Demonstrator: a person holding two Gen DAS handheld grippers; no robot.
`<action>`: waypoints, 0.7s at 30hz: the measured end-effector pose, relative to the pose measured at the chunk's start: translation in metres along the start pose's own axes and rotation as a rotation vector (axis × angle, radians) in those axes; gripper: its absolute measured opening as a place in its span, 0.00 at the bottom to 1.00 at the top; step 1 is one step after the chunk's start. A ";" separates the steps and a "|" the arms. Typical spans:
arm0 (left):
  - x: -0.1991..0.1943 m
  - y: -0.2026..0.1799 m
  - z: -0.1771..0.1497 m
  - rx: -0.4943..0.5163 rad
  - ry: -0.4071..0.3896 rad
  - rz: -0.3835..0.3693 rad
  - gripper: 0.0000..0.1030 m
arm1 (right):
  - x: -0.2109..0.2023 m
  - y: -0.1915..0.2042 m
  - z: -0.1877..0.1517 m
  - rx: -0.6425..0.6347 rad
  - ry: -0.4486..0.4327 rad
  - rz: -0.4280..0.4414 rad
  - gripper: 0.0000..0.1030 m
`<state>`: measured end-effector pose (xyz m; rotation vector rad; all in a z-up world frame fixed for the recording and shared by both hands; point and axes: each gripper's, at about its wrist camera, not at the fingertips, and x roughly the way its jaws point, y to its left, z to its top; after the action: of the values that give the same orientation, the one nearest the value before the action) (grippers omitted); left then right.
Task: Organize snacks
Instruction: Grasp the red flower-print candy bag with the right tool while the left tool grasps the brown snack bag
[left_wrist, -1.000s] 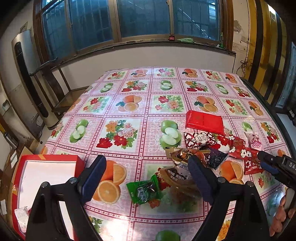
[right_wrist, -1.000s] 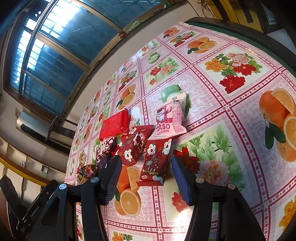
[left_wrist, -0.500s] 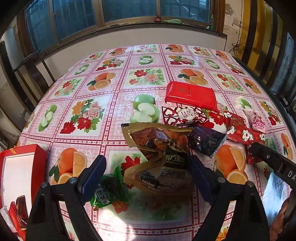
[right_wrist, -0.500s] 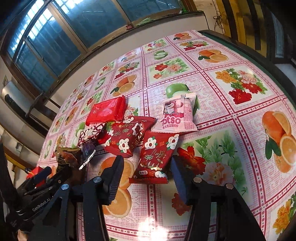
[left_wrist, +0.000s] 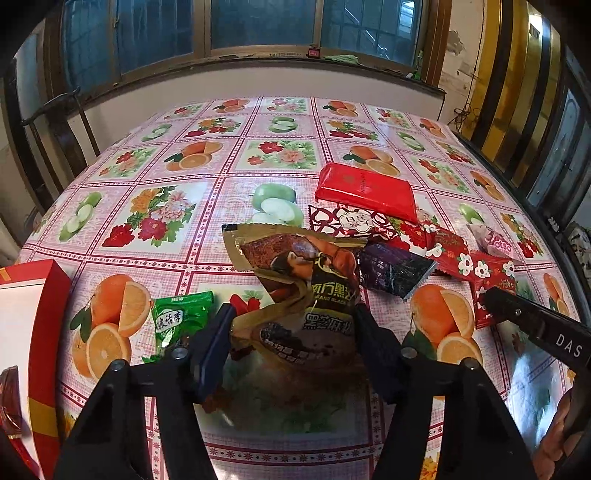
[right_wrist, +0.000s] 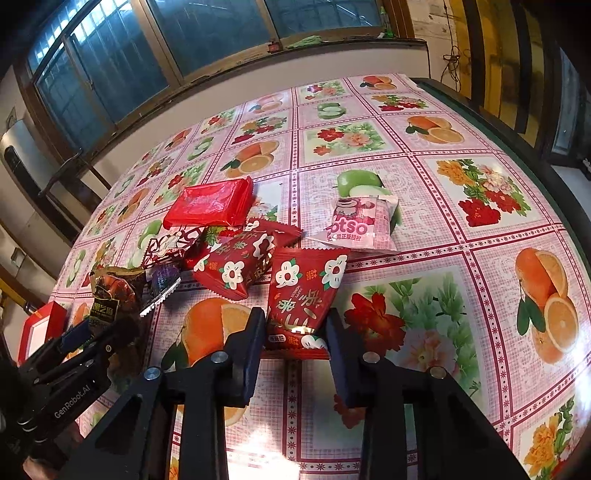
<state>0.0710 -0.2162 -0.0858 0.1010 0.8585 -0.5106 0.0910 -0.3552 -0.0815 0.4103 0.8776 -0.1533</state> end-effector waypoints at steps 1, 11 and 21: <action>-0.002 0.002 -0.001 -0.007 -0.007 -0.014 0.59 | 0.000 -0.003 0.001 0.019 0.006 0.014 0.31; -0.034 0.017 -0.014 -0.033 -0.127 -0.101 0.47 | -0.011 -0.034 0.005 0.258 0.023 0.327 0.31; -0.021 0.013 -0.013 -0.011 -0.069 -0.062 0.58 | -0.011 -0.032 0.001 0.300 0.035 0.370 0.31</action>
<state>0.0564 -0.1933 -0.0808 0.0464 0.7983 -0.5645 0.0753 -0.3852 -0.0818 0.8500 0.8005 0.0658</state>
